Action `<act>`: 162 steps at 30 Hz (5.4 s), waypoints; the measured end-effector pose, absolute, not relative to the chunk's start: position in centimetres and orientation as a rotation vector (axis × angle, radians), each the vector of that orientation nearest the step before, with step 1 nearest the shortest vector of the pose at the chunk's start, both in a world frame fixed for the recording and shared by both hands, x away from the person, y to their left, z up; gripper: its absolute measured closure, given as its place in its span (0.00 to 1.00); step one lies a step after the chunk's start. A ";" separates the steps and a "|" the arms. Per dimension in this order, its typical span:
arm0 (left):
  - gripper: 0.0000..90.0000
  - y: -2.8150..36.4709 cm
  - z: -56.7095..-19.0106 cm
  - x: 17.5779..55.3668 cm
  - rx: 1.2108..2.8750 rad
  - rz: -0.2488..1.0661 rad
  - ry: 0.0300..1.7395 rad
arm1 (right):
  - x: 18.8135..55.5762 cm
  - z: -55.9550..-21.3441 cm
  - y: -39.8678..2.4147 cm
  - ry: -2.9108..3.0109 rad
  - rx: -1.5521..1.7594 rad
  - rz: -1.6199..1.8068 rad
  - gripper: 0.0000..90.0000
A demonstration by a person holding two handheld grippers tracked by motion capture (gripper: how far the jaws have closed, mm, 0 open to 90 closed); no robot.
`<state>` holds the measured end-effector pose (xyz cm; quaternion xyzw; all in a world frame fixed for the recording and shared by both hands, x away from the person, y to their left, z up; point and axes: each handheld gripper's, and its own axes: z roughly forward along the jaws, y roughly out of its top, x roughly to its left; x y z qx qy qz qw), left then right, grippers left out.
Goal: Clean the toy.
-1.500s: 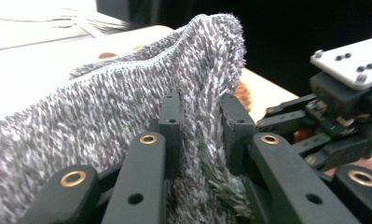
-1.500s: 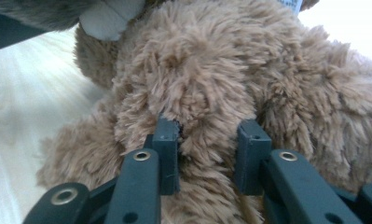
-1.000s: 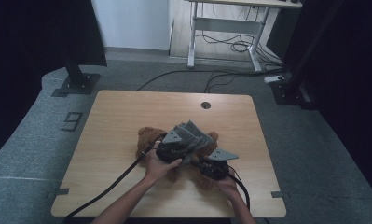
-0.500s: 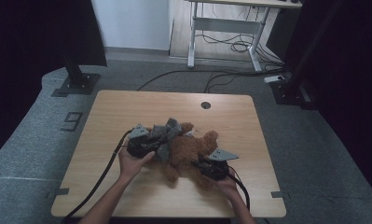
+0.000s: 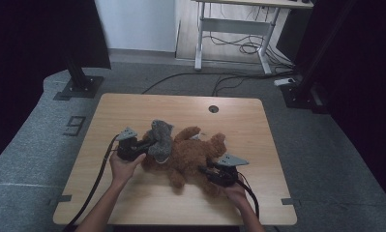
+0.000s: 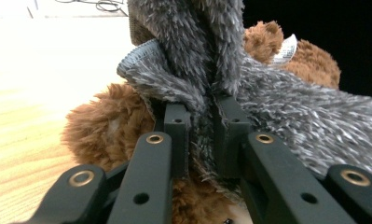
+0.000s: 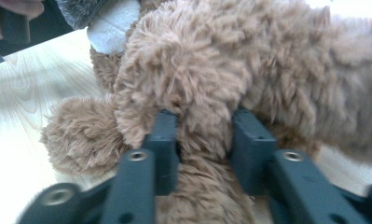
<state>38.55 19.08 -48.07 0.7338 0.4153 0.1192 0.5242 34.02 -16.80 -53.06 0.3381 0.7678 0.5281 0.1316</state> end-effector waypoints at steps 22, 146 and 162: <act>0.95 19.5 -45.4 36.9 1.726 0.303 0.877 | 34.2 -53.5 -16.2 2.295 1.047 1.425 0.59; 0.95 22.7 -51.0 40.6 1.864 0.336 1.149 | 34.3 -53.9 -16.5 2.316 1.020 1.414 0.77; 0.95 18.1 -43.0 36.8 1.772 0.388 0.847 | 34.4 -54.1 -16.7 2.309 1.003 1.382 0.78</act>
